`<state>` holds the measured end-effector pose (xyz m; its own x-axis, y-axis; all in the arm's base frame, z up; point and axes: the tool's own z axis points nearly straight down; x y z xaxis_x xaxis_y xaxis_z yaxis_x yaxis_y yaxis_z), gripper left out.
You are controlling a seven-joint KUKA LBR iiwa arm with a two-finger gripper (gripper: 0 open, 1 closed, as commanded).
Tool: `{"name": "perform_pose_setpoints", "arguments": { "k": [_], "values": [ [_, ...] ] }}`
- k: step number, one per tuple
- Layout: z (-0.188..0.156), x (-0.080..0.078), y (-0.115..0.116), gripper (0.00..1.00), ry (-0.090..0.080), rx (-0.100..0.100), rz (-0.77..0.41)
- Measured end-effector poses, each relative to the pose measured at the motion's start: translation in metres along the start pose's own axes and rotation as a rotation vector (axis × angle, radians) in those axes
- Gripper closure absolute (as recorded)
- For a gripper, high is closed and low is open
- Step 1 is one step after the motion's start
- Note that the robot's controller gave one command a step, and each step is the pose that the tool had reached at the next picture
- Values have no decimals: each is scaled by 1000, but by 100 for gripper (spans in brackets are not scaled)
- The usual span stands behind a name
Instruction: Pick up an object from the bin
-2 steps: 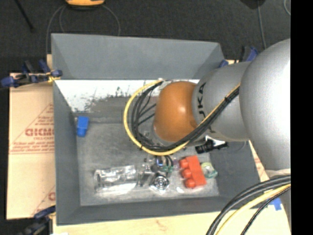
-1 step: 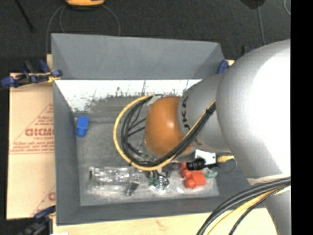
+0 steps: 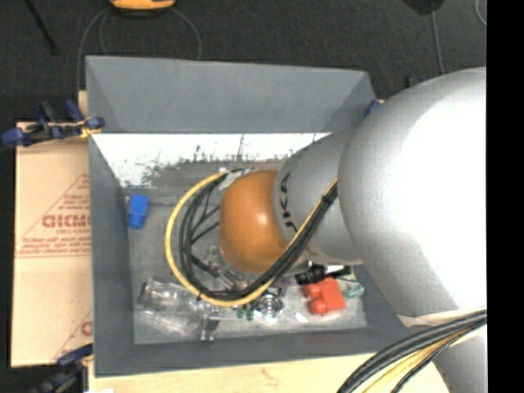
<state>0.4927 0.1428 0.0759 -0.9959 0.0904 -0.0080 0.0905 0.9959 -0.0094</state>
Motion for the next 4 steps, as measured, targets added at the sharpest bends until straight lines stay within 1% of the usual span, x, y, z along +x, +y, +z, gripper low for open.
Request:
{"name": "perform_pose_setpoints", "arguments": {
  "k": [1,2,3,4],
  "values": [
    [-1,-2,0,100,-4,-2,7],
    [-48,23,39,100,7,-8,-1],
    [-70,-50,99,100,-2,-17,21],
    [-61,2,55,100,10,-6,-11]
  ]
}}
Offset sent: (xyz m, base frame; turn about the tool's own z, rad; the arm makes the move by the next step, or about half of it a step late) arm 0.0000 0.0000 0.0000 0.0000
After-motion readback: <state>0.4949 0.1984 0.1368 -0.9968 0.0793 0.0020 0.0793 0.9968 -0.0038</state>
